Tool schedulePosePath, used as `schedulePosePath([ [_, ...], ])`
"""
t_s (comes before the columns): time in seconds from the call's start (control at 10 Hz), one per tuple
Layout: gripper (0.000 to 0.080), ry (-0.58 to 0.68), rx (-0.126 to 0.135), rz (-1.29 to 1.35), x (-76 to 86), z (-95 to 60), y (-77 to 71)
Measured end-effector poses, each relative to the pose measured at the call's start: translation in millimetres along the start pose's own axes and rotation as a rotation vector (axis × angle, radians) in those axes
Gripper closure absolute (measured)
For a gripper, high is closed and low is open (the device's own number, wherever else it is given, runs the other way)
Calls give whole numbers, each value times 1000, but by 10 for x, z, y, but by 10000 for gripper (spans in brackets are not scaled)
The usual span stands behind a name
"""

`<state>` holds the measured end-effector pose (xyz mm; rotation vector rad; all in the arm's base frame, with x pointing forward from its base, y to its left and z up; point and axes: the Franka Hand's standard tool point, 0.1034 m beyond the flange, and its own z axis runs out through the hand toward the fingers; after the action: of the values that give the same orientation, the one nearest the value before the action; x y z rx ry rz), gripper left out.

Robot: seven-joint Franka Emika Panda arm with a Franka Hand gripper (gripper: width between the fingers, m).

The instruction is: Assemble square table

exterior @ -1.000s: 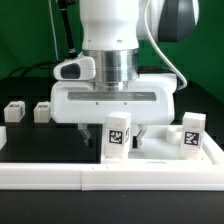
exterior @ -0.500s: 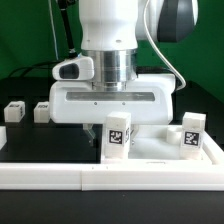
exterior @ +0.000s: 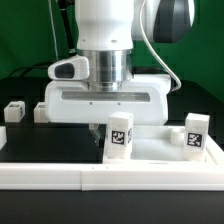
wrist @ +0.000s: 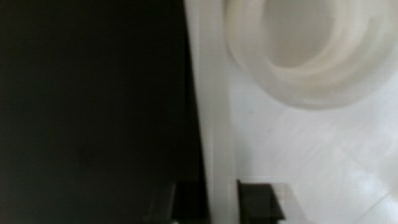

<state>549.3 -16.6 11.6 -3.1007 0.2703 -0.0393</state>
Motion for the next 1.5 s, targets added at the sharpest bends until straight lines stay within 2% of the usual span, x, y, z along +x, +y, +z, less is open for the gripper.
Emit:
schedulePosePath([
  [0.7,728,0,0,-6,0,0,6],
  [0.9,729,0,0,-26,11,-2,83],
  [1.1,730,1,0,-84,27,-6,220],
  [1.3,736,1,-3,-121,30,-6,241],
  [1.5,736,-2,-12,-264,35,-8,267],
])
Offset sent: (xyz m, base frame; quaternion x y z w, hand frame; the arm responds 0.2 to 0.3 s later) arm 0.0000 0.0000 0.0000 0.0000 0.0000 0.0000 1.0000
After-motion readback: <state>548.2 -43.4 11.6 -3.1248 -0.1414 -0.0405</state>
